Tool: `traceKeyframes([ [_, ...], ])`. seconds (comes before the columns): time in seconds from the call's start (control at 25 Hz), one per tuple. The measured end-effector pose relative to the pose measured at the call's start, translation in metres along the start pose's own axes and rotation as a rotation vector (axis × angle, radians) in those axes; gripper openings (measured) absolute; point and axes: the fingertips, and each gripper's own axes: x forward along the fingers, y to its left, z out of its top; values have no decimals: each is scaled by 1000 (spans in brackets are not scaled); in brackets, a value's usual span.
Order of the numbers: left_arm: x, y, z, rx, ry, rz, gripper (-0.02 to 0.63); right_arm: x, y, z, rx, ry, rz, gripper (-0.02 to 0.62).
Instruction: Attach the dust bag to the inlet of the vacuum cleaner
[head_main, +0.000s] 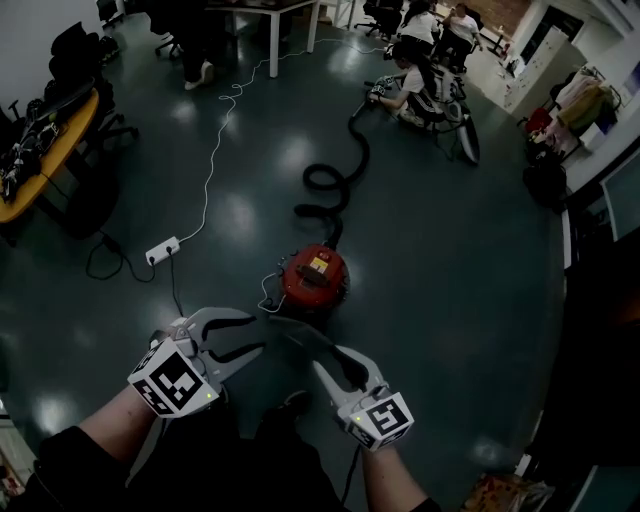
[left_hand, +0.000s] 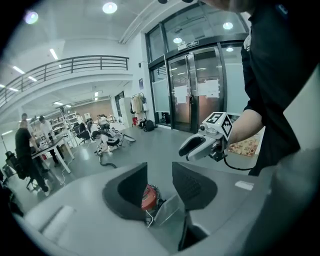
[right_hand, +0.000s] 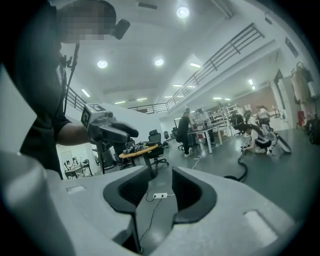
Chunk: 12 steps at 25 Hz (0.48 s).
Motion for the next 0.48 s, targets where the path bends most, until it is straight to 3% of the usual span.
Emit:
traceKeyframes([
  [0.24,-47,-8,-6,26,-62,-14,161,4,73,23,-46,-28,3,143],
  [0.48,-112,-14,-39,49,-161,-86,161,29,143,14,-39,-67,-158,143],
])
